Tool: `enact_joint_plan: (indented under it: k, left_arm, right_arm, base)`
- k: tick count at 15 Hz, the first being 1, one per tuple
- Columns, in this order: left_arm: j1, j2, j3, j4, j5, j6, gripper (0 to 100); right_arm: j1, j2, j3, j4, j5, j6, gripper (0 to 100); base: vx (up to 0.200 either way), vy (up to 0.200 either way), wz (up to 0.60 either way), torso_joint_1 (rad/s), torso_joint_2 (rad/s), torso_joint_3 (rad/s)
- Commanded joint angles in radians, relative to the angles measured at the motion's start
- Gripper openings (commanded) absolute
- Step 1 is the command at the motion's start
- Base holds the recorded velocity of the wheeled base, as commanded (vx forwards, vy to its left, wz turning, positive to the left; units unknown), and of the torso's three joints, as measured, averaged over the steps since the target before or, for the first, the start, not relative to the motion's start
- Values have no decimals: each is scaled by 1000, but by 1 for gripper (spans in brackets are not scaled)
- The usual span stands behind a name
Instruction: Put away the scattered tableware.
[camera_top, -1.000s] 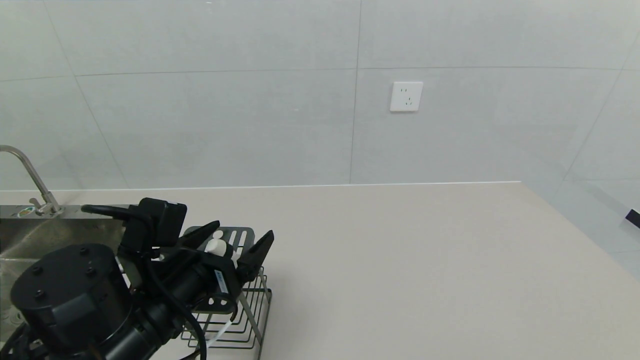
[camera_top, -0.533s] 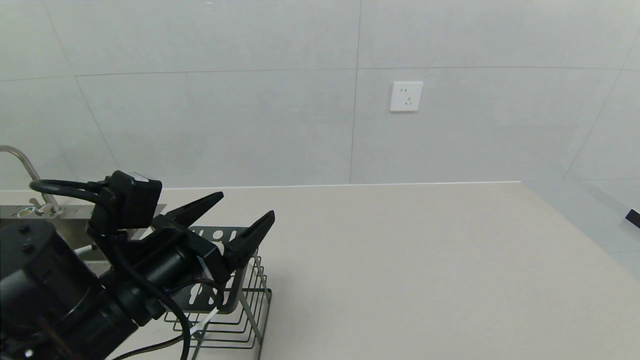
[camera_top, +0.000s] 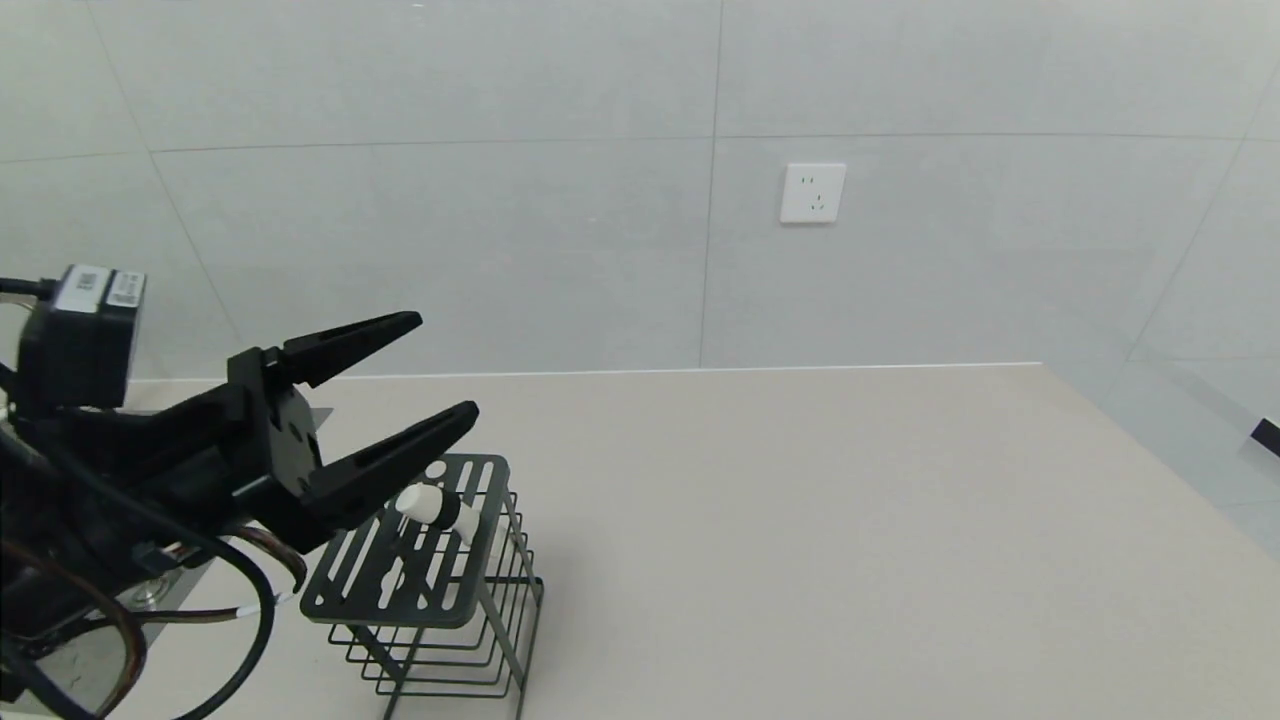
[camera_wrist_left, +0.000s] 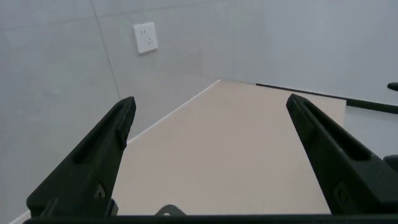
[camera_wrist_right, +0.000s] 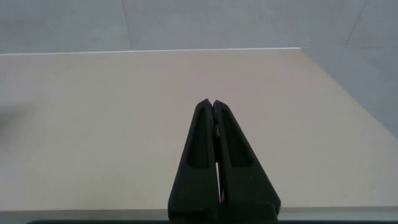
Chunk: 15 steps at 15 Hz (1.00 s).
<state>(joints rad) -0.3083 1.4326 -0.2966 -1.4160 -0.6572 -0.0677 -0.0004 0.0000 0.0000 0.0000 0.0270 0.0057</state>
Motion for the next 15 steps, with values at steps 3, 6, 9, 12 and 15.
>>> enact_joint_plan:
  k: [3, 6, 9, 12, 15]
  left_arm:
    - [57, -138, 33, -28, 1, -1, 100]
    - [63, -365, 188, -17, 67, 42, 100]
    - [152, -646, 297, 118, 130, 20, 100]
    - [252, -1028, 289, 517, 171, -37, 100]
    - [268, -1339, 159, 1063, 172, -38, 100]
  right_arm:
    - [0, 0, 0, 0, 1, 0, 0]
    - [-1, 0, 0, 0, 1, 0, 0]
    - [-1, 2, 0, 0, 1, 0, 0]
    - [0, 0, 0, 0, 1, 0, 0]
    - [-1, 0, 0, 0, 1, 0, 0]
  base:
    - [0, 0, 0, 0, 0, 0]
    - [0, 0, 0, 0, 0, 0]
    - [0, 0, 0, 0, 0, 0]
    - [0, 0, 0, 0, 0, 0]
    - [0, 0, 0, 0, 0, 0]
